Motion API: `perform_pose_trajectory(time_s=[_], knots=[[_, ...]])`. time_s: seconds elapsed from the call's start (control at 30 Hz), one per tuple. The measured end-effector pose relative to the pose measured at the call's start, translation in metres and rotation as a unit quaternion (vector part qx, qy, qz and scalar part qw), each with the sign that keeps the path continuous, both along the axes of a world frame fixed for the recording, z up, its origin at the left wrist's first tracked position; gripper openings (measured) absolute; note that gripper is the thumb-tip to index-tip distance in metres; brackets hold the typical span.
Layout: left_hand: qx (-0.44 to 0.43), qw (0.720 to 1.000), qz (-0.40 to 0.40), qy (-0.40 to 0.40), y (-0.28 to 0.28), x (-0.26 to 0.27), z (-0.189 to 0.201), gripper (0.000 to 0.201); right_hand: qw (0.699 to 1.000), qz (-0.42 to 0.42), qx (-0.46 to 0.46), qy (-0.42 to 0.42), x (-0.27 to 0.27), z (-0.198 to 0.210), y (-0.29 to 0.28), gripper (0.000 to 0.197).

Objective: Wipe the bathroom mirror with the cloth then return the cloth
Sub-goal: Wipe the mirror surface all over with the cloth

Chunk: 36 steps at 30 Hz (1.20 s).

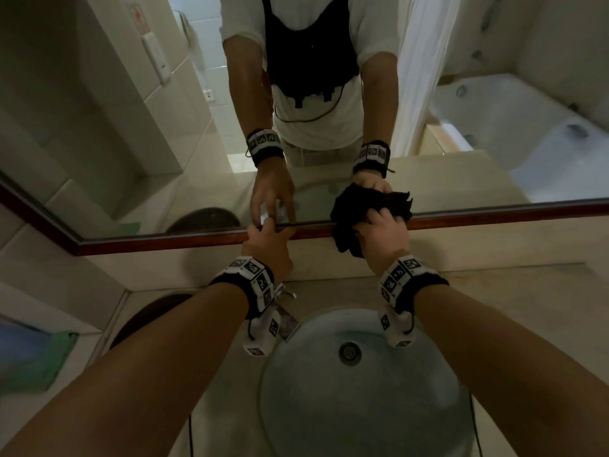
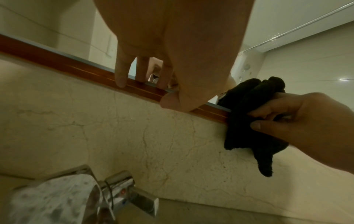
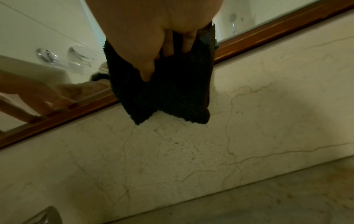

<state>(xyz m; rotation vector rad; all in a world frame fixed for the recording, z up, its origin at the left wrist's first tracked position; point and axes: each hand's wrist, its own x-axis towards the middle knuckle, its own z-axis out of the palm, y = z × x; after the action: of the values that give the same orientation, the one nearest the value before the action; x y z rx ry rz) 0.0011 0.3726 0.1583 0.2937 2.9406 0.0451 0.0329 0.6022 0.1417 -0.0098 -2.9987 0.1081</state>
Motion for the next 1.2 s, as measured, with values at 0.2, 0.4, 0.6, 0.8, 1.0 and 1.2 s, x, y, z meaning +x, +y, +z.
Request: perform_pose_trajectory(time_s=[0.2,0.4,0.6,0.8,1.0,1.2], knots=[[-0.018,1.0,0.014,-0.008,0.009,0.003,0.005,0.07,0.999,0.013,0.009,-0.029,-0.003,0.007,0.012,0.037],[-0.086,0.994,0.066,-0.022,0.041,0.014,0.014,0.07,1.0,0.009,-0.009,0.004,0.008,0.007,0.05,0.029],[-0.062,0.998,-0.021,0.014,0.114,0.038,0.009,0.073,1.0,-0.013,-0.005,0.009,0.023,0.008,0.131,0.027],[-0.022,0.995,-0.096,0.031,0.215,0.054,0.002,0.078,0.999,-0.046,0.003,-0.024,0.04,0.013,0.241,0.034],[-0.038,0.996,-0.065,0.046,0.258,0.06,-0.009,0.079,0.996,-0.082,0.013,-0.046,0.053,0.012,0.332,0.036],[-0.037,0.996,-0.049,0.065,0.264,0.063,-0.014,0.075,0.996,-0.084,-0.036,0.006,0.057,0.007,0.346,0.026]])
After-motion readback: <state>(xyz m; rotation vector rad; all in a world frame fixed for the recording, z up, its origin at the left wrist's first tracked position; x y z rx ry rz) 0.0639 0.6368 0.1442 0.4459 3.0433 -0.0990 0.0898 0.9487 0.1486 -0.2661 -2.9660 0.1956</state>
